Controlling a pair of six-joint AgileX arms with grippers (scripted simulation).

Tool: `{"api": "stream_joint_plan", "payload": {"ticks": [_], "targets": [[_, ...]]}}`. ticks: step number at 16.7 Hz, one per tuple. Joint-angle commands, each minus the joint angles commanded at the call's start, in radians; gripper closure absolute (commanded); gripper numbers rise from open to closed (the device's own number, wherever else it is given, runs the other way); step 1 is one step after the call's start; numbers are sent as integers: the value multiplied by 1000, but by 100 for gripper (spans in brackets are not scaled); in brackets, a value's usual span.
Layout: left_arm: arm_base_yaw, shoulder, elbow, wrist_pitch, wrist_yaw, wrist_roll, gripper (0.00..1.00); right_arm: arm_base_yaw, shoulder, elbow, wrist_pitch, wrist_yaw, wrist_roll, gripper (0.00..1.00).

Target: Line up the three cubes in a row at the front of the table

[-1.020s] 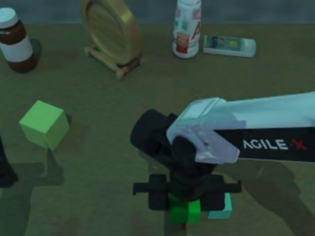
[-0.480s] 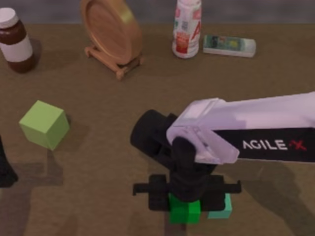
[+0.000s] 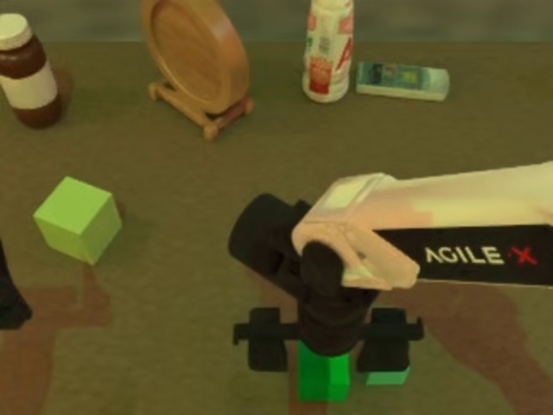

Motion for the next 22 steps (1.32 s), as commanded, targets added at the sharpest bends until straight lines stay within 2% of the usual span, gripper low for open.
{"api": "stream_joint_plan", "payload": {"ticks": [9, 16, 22], "targets": [[0, 0, 0, 0, 0, 0, 0, 0, -2, 3, -4, 0, 0, 0], [0, 0, 0, 0, 0, 0, 0, 10, -85, 133, -227, -1, 2, 0], [0, 0, 0, 0, 0, 0, 0, 5, -99, 150, -252, -1, 0, 0]]}}
